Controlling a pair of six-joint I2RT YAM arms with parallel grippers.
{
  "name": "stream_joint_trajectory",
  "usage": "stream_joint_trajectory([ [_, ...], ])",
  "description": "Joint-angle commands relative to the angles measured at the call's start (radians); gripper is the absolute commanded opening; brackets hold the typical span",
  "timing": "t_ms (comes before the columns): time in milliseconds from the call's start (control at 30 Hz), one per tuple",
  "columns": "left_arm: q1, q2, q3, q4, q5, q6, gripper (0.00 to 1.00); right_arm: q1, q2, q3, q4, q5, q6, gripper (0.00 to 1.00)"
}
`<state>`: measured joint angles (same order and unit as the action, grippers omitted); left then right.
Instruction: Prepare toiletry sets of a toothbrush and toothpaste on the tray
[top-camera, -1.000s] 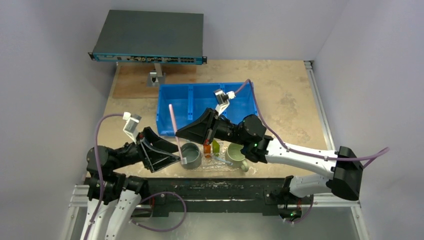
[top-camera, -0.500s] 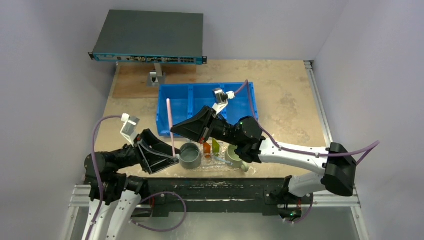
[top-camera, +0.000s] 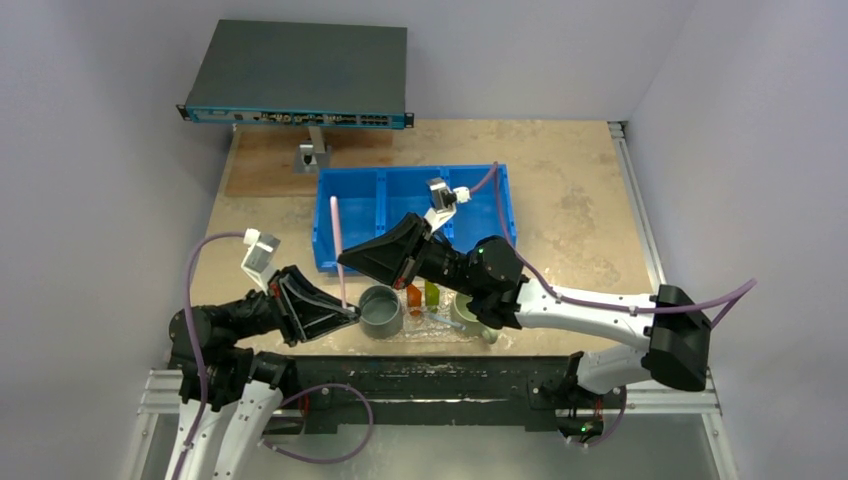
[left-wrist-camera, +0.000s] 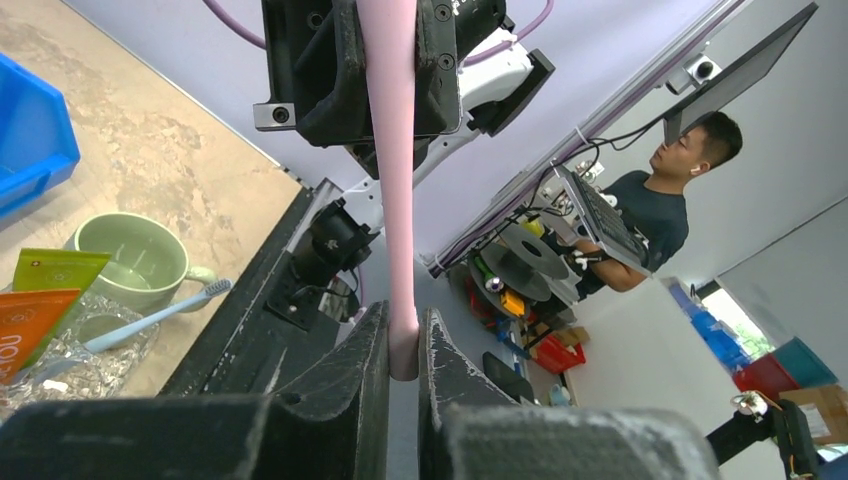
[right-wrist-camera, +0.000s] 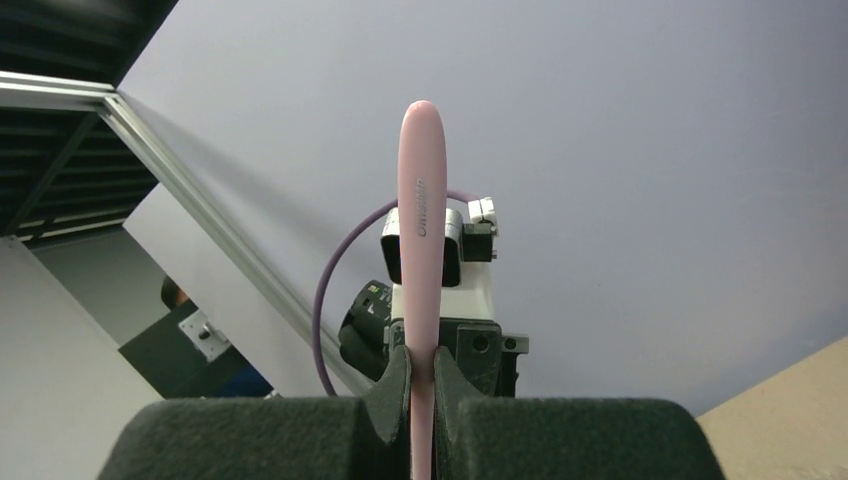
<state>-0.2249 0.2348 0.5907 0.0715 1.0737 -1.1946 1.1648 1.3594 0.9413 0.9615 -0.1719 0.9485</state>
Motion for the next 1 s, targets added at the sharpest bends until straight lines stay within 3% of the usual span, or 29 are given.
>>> stream_joint_trajectory([
  [0, -0.005, -0.009, 0.003, 0.027, 0.007, 0.000, 0.00, 0.007, -0.038, 0.022, 0.008, 0.035, -0.062, 0.00],
  [100, -0.005, -0.011, 0.010, 0.004, 0.011, 0.018, 0.00, 0.007, -0.070, 0.023, -0.064, 0.029, -0.101, 0.02],
  [233, -0.005, -0.015, 0.033, -0.102, 0.015, 0.078, 0.00, 0.007, -0.139, 0.018, -0.225, 0.037, -0.193, 0.30],
  [400, -0.005, 0.005, 0.096, -0.336, 0.014, 0.230, 0.00, 0.007, -0.248, 0.024, -0.429, -0.002, -0.351, 0.49],
  [567, -0.005, 0.036, 0.137, -0.472, 0.027, 0.324, 0.00, 0.007, -0.306, 0.156, -0.791, 0.009, -0.599, 0.55],
  [733, -0.005, 0.089, 0.181, -0.630, 0.044, 0.432, 0.00, 0.008, -0.311, 0.315, -1.079, -0.013, -0.812, 0.55],
  [967, -0.005, 0.176, 0.231, -0.812, 0.065, 0.562, 0.00, 0.012, -0.293, 0.414, -1.247, -0.035, -1.109, 0.57],
])
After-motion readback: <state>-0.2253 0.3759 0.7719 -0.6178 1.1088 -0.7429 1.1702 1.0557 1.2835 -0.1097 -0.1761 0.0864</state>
